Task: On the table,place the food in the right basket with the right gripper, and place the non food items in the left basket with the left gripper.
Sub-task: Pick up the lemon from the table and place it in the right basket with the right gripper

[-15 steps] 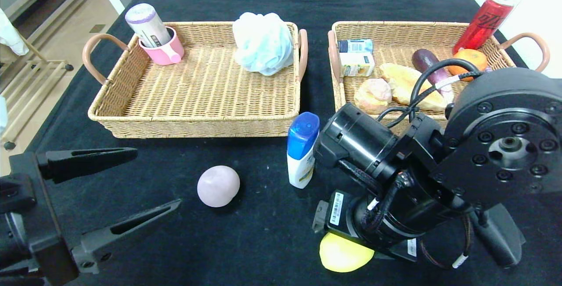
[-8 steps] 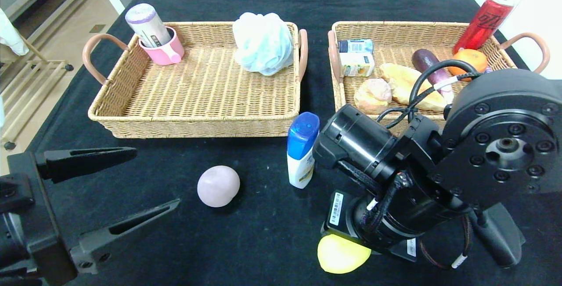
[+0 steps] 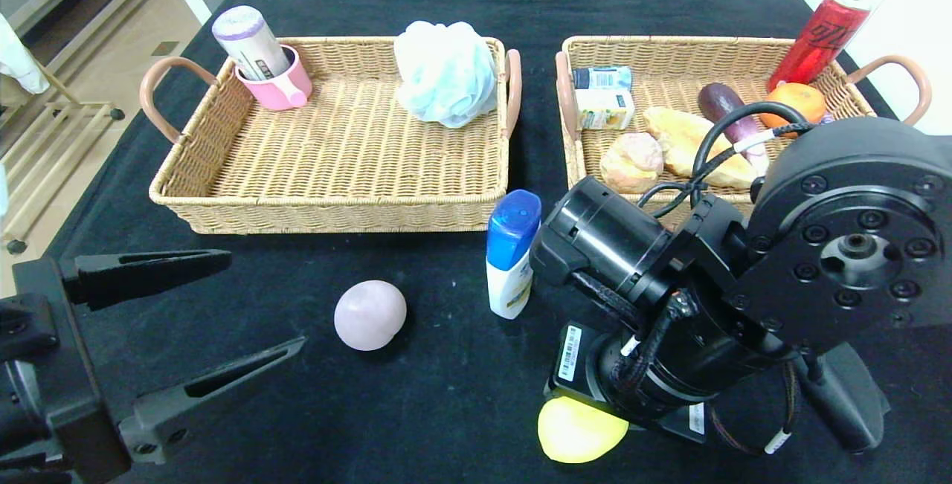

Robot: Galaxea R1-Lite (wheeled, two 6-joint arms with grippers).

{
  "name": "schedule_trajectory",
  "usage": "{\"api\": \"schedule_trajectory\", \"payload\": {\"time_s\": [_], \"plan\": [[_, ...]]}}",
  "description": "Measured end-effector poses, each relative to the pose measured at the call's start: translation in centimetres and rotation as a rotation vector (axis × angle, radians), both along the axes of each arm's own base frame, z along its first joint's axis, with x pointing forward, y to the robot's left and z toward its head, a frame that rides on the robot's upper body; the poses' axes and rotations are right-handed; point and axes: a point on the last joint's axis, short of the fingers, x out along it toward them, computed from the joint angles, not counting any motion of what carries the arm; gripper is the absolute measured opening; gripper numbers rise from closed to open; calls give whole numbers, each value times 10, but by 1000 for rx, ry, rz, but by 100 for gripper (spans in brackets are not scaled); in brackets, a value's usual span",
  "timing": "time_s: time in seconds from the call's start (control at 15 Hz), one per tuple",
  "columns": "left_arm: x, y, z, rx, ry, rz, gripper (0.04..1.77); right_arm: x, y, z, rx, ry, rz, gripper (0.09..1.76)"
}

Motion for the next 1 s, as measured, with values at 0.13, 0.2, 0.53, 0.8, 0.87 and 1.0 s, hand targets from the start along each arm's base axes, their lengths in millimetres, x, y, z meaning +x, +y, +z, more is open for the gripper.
{"api": "schedule_trajectory", "payload": {"time_s": [0.13, 0.2, 0.53, 0.8, 0.87, 1.0], "plan": [[0, 0, 0, 0, 0, 0, 172, 0, 0, 0, -1, 1, 0, 110], [0, 0, 0, 1, 1, -1, 172, -1, 0, 0, -1, 1, 2, 110], [0, 0, 0, 6, -1, -3, 172, -7, -6, 18, 38, -35, 10, 109], [1, -1, -1, 10, -1, -2, 172, -8, -24, 43, 53, -130, 28, 109], [1, -1, -1, 10, -1, -2, 172, -6, -30, 49, 57, -154, 33, 109], [1, -1, -1, 11, 1, -2, 172, -1, -41, 63, 44, -212, 11, 109]]}}
